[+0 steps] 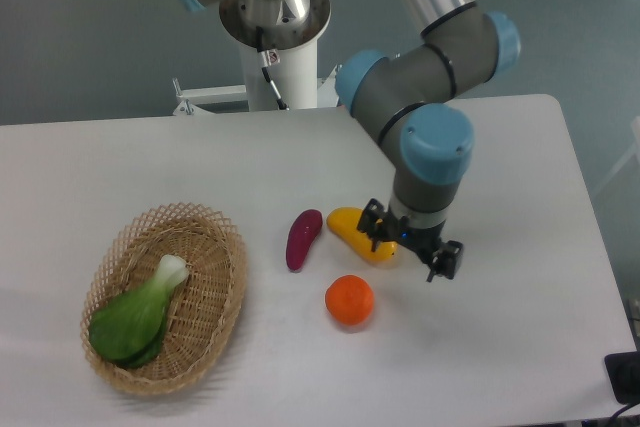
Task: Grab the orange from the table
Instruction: 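Move the open gripper over the orange tangerine and lower toward it, then close the gripper around the orange tangerine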
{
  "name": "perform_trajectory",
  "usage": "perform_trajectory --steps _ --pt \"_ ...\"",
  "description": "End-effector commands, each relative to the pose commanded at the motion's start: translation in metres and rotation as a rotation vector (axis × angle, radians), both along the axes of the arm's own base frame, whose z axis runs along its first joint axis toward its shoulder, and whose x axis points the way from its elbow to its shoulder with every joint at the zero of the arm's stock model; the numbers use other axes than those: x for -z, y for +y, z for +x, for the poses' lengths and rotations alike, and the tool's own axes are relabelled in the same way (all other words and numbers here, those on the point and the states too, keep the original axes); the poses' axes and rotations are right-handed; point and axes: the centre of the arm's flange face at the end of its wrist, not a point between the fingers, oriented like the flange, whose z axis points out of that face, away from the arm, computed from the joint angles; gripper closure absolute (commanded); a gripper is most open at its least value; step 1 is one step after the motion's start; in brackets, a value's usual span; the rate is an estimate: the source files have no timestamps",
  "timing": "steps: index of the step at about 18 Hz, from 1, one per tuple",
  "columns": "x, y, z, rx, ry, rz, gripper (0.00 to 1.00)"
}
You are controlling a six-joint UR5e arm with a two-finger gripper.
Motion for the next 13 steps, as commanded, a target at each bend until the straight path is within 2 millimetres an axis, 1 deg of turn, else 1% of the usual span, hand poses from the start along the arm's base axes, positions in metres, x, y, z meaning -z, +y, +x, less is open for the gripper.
perform_trajectory --steps 5,8,11,13 --pt "0.030 0.012 0.026 0.040 0.022 0.013 0.00" --pt "0.038 0.020 0.033 0.026 0.017 0.009 0.00" --pt "0.045 0.022 0.032 0.024 0.013 0.004 0.00" --pt "0.054 0.023 0.032 0.027 0.008 -0.001 0.00"
